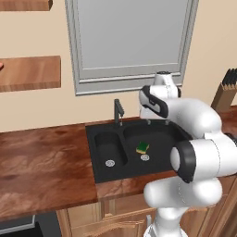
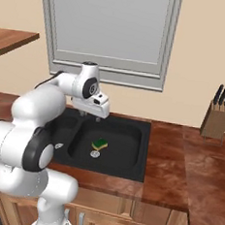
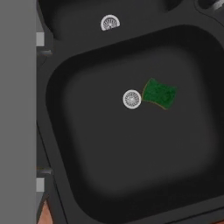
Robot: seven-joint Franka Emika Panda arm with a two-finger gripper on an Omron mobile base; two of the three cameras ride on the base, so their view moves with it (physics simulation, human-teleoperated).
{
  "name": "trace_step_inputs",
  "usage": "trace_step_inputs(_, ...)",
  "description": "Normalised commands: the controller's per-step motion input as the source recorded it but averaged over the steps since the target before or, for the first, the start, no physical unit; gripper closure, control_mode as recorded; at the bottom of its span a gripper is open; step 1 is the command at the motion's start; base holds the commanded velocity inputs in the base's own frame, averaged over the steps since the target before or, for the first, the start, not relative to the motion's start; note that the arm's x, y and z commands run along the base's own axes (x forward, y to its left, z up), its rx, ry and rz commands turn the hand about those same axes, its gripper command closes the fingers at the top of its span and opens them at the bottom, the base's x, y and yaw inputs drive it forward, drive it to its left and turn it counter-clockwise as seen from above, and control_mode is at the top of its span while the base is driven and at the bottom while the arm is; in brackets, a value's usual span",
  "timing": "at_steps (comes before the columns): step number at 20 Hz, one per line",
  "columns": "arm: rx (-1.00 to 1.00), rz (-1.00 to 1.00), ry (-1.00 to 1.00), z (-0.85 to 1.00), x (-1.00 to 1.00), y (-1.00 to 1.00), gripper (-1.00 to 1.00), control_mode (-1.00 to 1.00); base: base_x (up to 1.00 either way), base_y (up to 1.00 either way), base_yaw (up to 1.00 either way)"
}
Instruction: Pick up the bar soap and sponge from the sink, and place them back in the shelves.
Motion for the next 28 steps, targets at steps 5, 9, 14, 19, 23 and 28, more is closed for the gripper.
trace_step_inputs(5,0.00,0.00,0.03,-0.36,0.15,0.00,-1.00,-1.00,0.00,0.00,0.00)
trace_step_inputs(9,0.00,0.00,0.01,-0.32,0.15,0.00,-1.00,-1.00,0.00,0.00,0.00)
trace_step_inputs(14,0.00,0.00,0.01,-0.23,0.20,-0.01,-1.00,-1.00,0.00,0.00,0.00)
trace_step_inputs(19,0.00,0.00,0.01,-0.18,0.21,-0.04,-1.00,-1.00,0.00,0.00,0.00)
trace_step_inputs(23,0.00,0.00,0.01,-0.24,0.17,0.00,-1.00,-1.00,0.00,0.00,0.00)
trace_step_inputs(28,0.00,0.00,0.00,-0.29,0.17,0.00,-1.00,-1.00,0.00,0.00,0.00)
